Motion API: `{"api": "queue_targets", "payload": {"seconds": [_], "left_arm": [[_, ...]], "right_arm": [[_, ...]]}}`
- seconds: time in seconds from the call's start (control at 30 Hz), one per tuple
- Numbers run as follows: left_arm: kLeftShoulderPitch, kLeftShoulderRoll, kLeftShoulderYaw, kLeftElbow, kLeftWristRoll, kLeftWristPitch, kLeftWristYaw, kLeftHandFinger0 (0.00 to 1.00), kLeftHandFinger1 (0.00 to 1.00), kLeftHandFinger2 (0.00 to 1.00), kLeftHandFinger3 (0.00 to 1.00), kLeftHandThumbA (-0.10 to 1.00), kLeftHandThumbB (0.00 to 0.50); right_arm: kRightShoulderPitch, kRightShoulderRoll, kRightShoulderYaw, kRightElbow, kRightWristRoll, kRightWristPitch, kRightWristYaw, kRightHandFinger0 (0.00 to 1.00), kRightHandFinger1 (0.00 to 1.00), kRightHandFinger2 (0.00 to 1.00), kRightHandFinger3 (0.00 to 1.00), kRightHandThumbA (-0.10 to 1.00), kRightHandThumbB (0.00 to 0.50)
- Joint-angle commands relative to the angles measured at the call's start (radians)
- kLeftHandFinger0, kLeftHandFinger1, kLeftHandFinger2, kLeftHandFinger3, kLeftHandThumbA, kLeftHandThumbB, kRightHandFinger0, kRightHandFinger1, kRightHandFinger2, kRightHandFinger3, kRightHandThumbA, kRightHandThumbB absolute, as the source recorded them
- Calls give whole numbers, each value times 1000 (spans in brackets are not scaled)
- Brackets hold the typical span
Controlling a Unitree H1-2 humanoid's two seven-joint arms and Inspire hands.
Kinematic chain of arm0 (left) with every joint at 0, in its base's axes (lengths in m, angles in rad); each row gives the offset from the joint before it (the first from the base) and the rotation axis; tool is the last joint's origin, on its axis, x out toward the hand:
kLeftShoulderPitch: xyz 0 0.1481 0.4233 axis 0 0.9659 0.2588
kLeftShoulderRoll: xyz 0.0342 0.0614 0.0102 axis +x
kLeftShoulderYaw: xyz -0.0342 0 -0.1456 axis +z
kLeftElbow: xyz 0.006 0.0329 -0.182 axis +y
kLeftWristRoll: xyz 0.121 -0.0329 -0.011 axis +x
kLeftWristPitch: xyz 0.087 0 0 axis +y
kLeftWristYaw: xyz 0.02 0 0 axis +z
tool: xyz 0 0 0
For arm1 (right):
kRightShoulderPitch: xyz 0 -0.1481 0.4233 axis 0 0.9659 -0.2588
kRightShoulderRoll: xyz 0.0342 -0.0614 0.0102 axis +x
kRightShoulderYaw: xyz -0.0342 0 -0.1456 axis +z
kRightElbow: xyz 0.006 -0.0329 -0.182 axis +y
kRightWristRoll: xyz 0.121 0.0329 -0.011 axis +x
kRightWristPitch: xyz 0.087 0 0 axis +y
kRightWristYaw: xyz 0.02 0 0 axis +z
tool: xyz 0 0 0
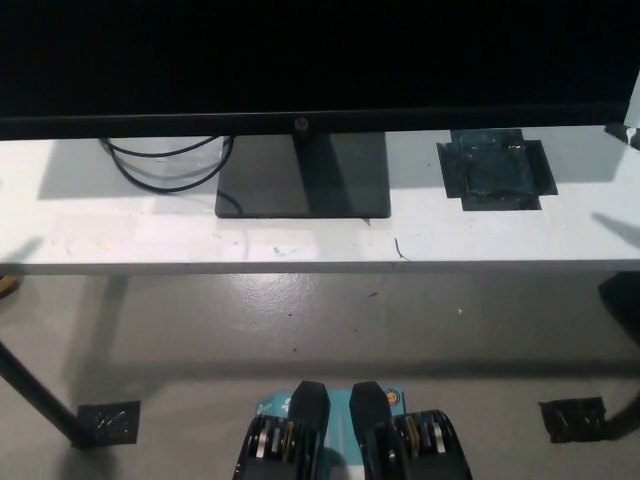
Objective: The monitor is placed at the center of the table and the robot uses both its hand to grab the left and right sides of the monitor to tilt the angle of the monitor downwards
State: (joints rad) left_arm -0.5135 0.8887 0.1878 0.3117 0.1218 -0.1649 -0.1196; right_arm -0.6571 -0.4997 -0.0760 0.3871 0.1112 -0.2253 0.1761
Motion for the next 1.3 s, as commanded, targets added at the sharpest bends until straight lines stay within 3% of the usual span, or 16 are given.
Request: {"api": "queue_targets", "payload": {"seconds": [0.0, 0.07, 0.1, 0.13, 0.23, 0.3, 0.37, 0.4, 0.7, 0.77, 0.9, 0.93, 0.97, 1.0, 1.1, 1.27], "left_arm": [[-81, 63, -25, 51, 32, 31, -40, 1000, 1000, 1000, 1000, 965, 437], [-84, 65, -29, 56, 31, 28, -39, 1000, 1000, 1000, 1000, 967, 437], [-128, 61, -51, 126, 19, 12, -68, 1000, 1000, 1000, 1000, 937, 391], [-148, 59, -61, 157, 14, 4, -81, 1000, 1000, 1000, 1000, 909, 377], [-180, 61, -81, 203, 11, -8, -97, 1000, 1000, 1000, 1000, 933, 400], [-231, 49, -110, 295, 25, -67, -95, 1000, 1000, 1000, 1000, 950, 360], [-236, 51, -115, 306, 24, -75, -95, 1000, 1000, 1000, 1000, 948, 358], [-282, 48, -149, 373, 61, -95, -87, 1000, 1000, 1000, 1000, 1000, 387], [-382, 43, -209, 516, 65, -133, -109, 1000, 1000, 1000, 1000, 986, 373], [-410, 40, -231, 512, 80, -115, -127, 1000, 1000, 1000, 1000, 963, 380], [-415, 40, -240, 510, 81, -111, -131, 1000, 1000, 1000, 1000, 966, 375], [-435, 32, -254, 508, 94, -99, -138, 1000, 1000, 1000, 1000, 1000, 420], [-438, 31, -256, 508, 95, -98, -139, 1000, 1000, 1000, 1000, 1000, 423], [-438, 28, -261, 508, 101, -107, -136, 1000, 1000, 1000, 1000, 1000, 481], [-438, 26, -262, 503, 99, -111, -142, 1000, 1000, 1000, 1000, 1000, 496], [-418, 31, -273, 502, 129, -131, -116, 1000, 1000, 1000, 1000, 1000, 494]], "right_arm": [[-103, -40, 3, 62, 64, 40, 117, 1000, 1000, 1000, 1000, 1000, 488], [-106, -39, -1, 68, 64, 38, 125, 1000, 1000, 1000, 1000, 1000, 489], [-144, -46, 12, 107, 46, 42, 136, 1000, 1000, 1000, 1000, 1000, 441], [-161, -49, 16, 125, 39, 43, 143, 1000, 1000, 1000, 1000, 1000, 423], [-186, -50, 21, 154, 30, 42, 153, 1000, 1000, 1000, 1000, 1000, 431], [-218, -43, 15, 199, 56, 62, 184, 1000, 1000, 1000, 1000, 998, 463], [-220, -43, 13, 203, 56, 60, 188, 1000, 1000, 1000, 1000, 997, 463], [-246, -45, 25, 234, 45, 89, 200, 1000, 1000, 1000, 1000, 1000, 492], [-294, -45, 40, 325, 22, 87, 224, 1000, 1000, 1000, 1000, 1000, 500], [-327, -47, 69, 380, 0, 81, 243, 1000, 1000, 1000, 1000, 1000, 473], [-339, -48, 79, 405, 1, 70, 249, 1000, 1000, 1000, 1000, 1000, 467], [-356, -44, 89, 425, -11, 64, 244, 1000, 1000, 1000, 1000, 991, 461], [-358, -43, 91, 429, -12, 63, 244, 1000, 1000, 1000, 1000, 990, 462], [-355, -43, 91, 423, -10, 57, 245, 1000, 1000, 1000, 1000, 999, 471], [-344, -41, 73, 424, -7, 62, 210, 1000, 1000, 1000, 1000, 1000, 499], [-353, -2, -40, 539, 54, 62, 66, 1000, 1000, 1000, 1000, 1000, 487]]}}
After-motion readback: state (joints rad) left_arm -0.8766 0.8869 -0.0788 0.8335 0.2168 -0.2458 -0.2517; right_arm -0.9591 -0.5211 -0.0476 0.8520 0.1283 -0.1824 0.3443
